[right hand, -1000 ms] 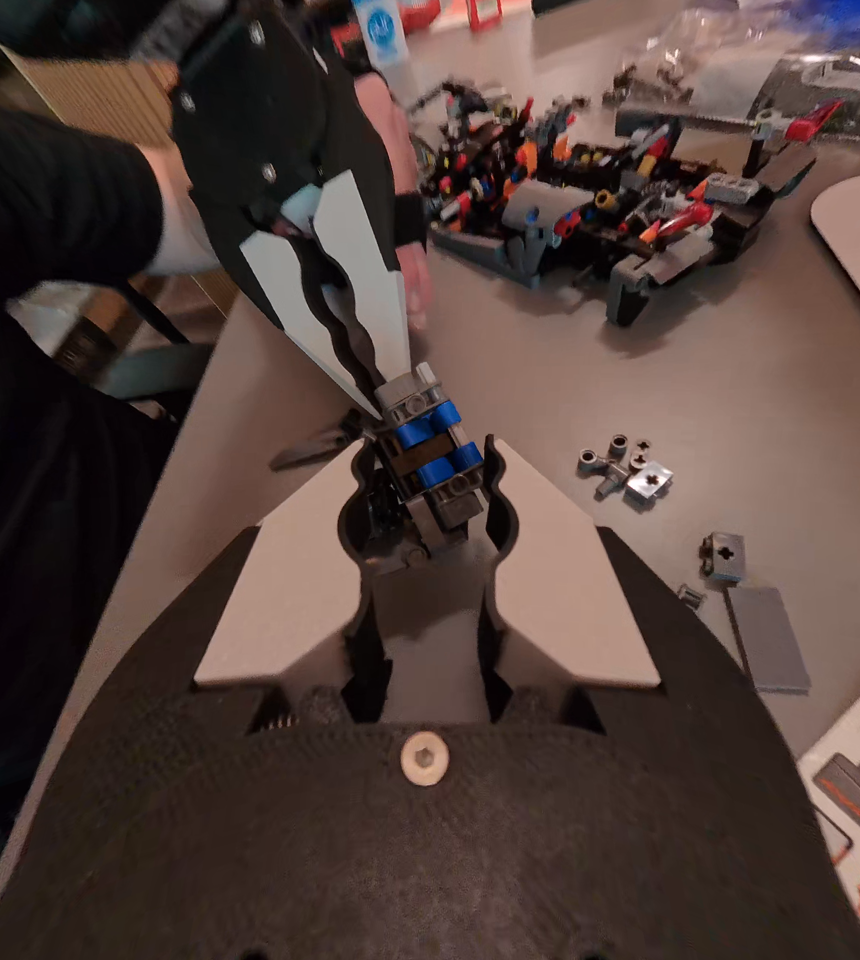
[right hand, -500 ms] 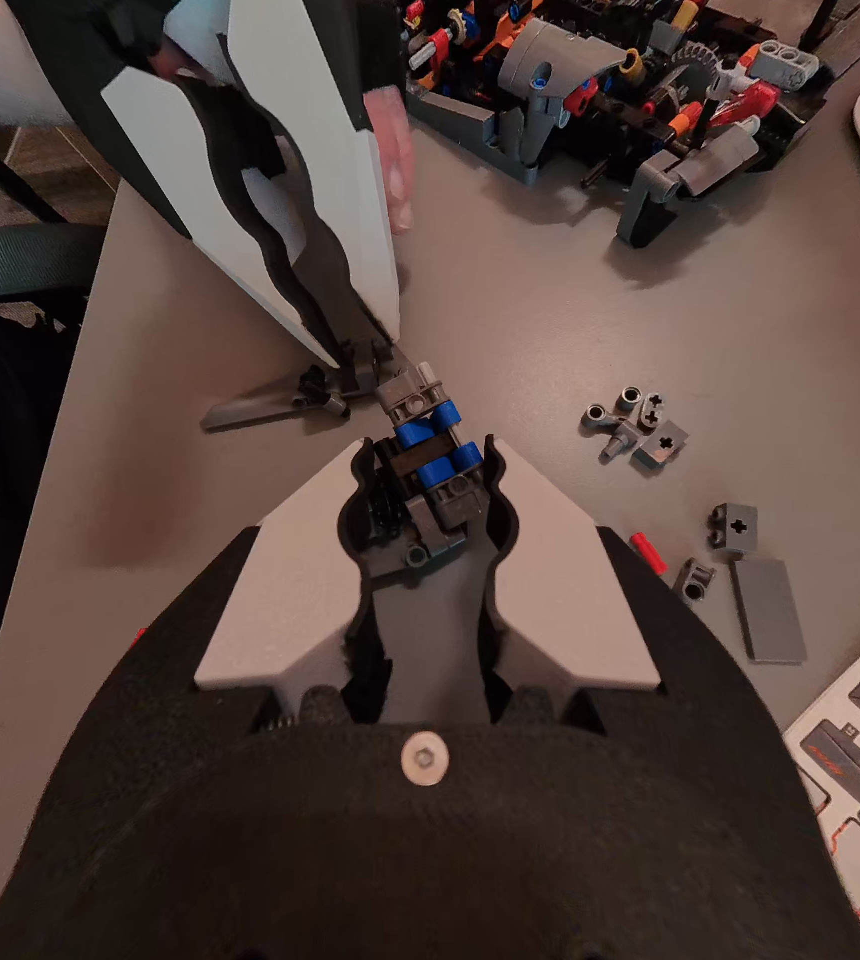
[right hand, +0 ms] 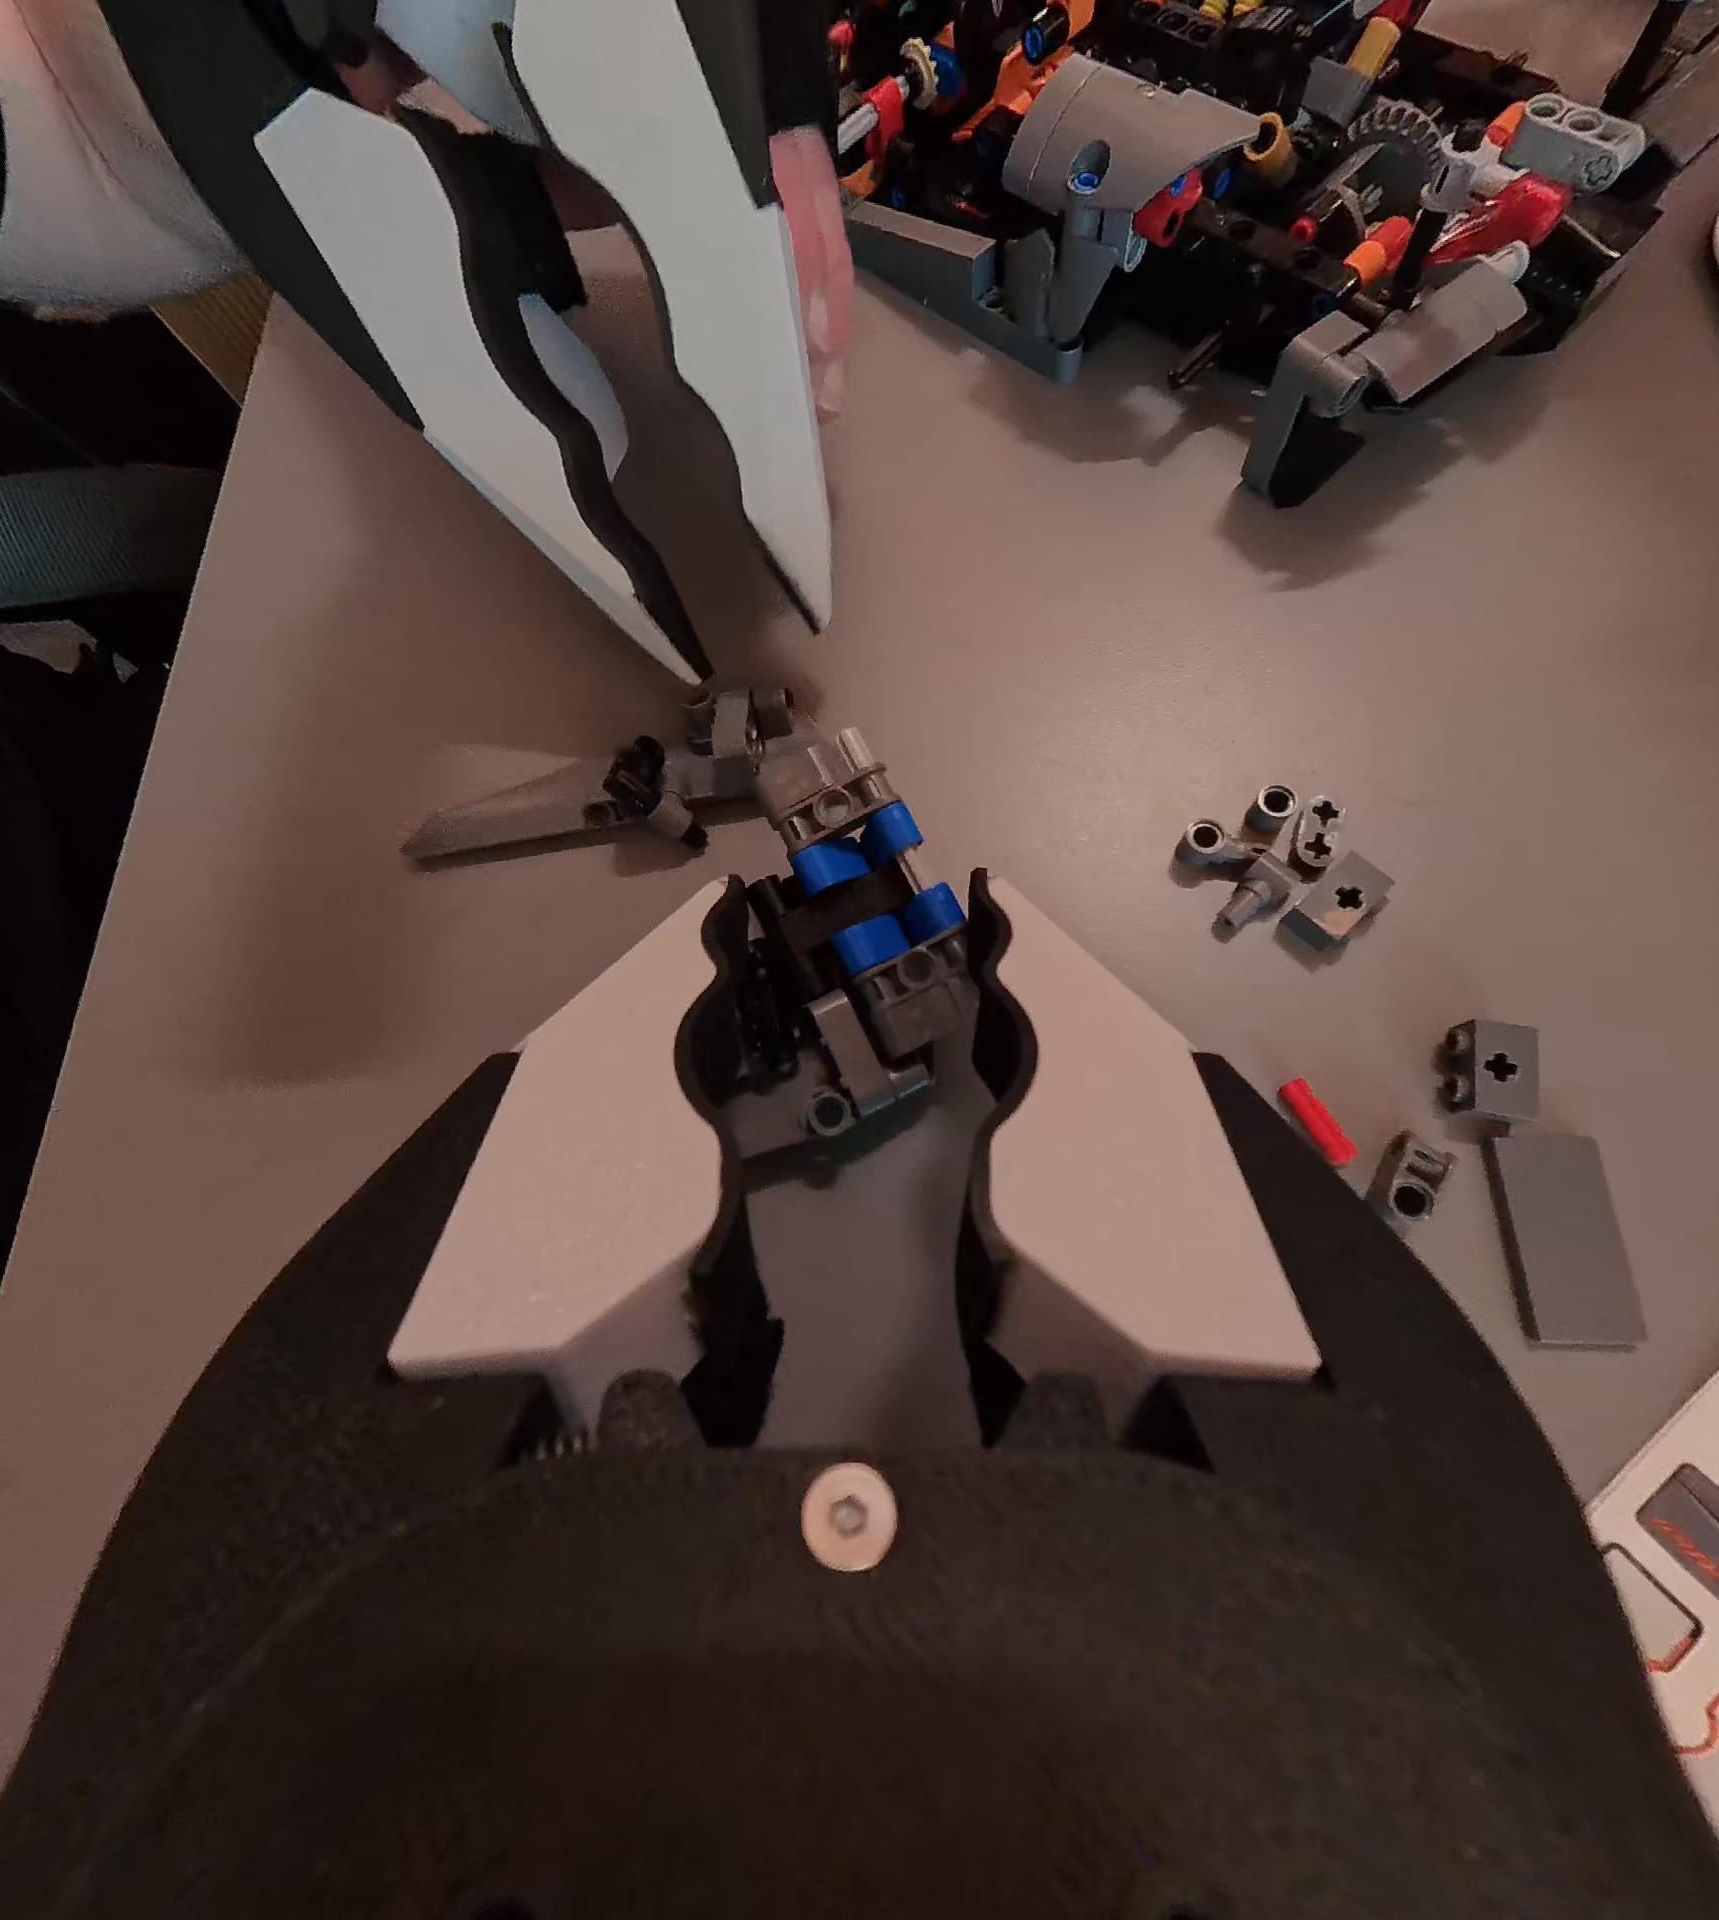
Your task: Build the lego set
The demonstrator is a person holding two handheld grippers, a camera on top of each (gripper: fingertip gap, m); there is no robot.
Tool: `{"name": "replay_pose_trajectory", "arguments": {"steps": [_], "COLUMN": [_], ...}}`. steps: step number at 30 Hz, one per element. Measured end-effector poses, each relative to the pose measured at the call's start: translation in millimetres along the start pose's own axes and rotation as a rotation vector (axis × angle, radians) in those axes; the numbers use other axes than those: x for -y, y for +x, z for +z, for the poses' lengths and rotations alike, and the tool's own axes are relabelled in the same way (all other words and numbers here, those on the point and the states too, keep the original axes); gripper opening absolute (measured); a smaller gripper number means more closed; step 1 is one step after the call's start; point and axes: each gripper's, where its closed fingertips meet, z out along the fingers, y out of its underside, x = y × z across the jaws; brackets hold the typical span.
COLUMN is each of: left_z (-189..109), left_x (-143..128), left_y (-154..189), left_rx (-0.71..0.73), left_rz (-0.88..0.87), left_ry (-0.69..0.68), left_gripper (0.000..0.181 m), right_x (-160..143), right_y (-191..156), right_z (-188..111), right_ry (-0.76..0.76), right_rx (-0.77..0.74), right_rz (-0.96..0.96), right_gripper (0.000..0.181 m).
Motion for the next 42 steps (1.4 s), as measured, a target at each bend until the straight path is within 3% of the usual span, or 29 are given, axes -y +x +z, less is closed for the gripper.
{"name": "replay_pose_trajectory", "arguments": {"steps": [6, 24, 34, 42], "left_z": [6, 3, 22, 21], "left_x": [-8, 22, 17, 19], "left_y": [7, 15, 20, 17], "left_rx": [-0.045, -0.014, -0.005, -0.006], "left_rz": [0.01, 0.051, 0.046, 0.04], "left_ry": [-0.025, 0.091, 0.034, 0.022], "left_gripper": [0.025, 0.014, 0.008, 0.006], "right_x": [1, -1, -1, 1], "right_y": [-4, -5, -4, -5], "right_z": [2, -1, 1, 3], "right_ry": [0.001, -0.01, -0.02, -0.025], "right_rx": [0.015, 0.003, -0.016, -0.029], "right_rz": [-0.008, -0.023, -0.018, -0.008], "right_gripper": [0.04, 0.04, 0.04, 0.04]}}
